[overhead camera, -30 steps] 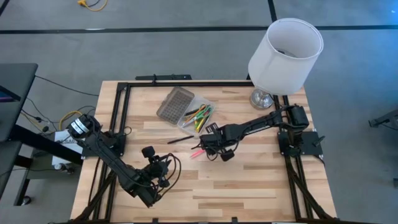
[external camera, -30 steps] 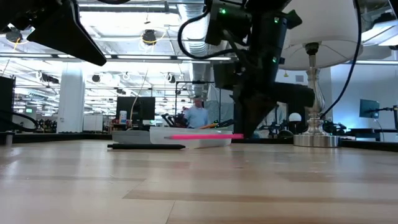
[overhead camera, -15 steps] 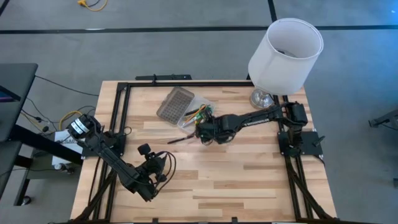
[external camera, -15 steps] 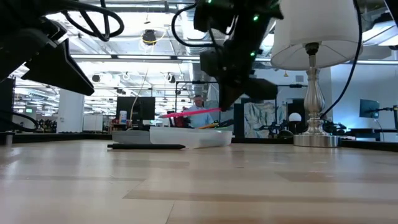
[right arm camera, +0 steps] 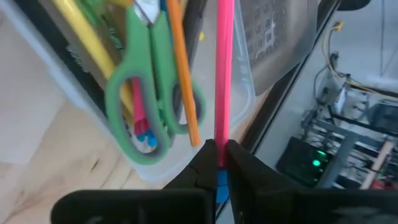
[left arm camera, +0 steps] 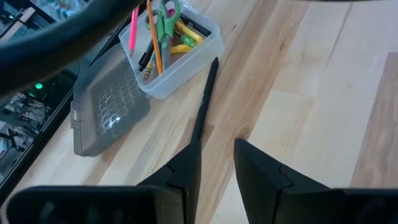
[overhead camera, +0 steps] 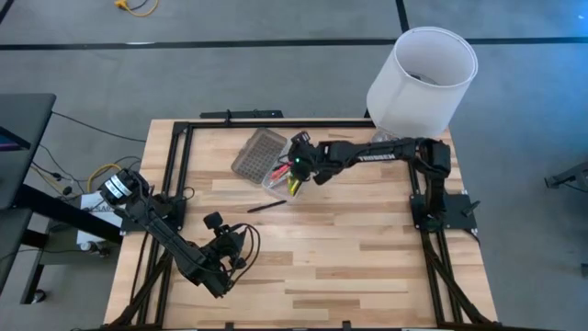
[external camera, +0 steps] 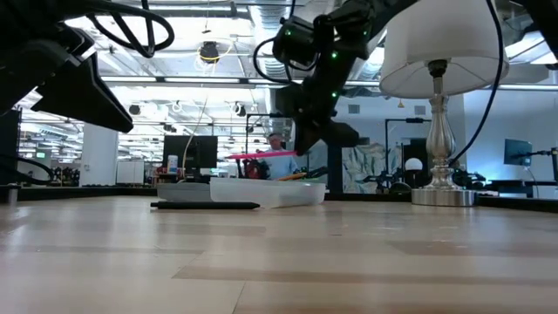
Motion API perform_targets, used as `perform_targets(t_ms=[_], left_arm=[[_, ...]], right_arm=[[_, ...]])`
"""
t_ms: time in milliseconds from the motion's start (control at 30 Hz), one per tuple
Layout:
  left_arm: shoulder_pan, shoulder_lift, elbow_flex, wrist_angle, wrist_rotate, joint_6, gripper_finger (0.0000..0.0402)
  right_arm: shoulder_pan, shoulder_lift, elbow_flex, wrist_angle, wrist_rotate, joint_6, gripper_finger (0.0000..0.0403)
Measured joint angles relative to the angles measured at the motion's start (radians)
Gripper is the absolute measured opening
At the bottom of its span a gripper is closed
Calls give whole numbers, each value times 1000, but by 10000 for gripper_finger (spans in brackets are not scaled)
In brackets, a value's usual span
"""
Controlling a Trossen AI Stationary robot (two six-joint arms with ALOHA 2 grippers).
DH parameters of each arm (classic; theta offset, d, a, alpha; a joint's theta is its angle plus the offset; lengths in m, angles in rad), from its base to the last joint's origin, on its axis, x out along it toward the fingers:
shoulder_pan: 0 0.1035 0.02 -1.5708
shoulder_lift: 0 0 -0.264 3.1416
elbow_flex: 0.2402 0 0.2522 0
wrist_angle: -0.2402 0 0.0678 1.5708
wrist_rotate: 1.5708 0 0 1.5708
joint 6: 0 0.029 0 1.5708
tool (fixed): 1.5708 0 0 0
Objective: Pick & place school supplies into a supply box
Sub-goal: Put the pink pencil into the supply box, then put the black pen into the supply box
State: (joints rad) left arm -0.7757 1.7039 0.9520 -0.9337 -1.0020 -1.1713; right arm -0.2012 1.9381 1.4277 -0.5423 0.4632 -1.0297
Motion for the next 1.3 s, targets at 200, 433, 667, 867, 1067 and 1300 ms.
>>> perform_targets(t_ms=[200, 433, 667, 867, 1067, 1300], left_arm=[[0, 0, 0, -10, -12, 0, 90], [0, 0, 0, -10, -18, 0, 90], [0, 0, 0, -10, -18, 0, 90], [0, 0, 0, -10, -18, 0, 90], [0, 0, 0, -10, -18, 0, 90], [0, 0, 0, -10, 2, 32, 90]], right_arm=[[-34, 0, 0, 15, -90, -21, 8], [-39, 0, 0, 34, -147, -44, 19], [-40, 0, 0, 31, -152, -44, 49], [-44, 0, 0, 31, -150, -44, 68], [-41, -1, 0, 29, -114, 26, 71], [0, -18, 2, -67, -246, 252, 71]])
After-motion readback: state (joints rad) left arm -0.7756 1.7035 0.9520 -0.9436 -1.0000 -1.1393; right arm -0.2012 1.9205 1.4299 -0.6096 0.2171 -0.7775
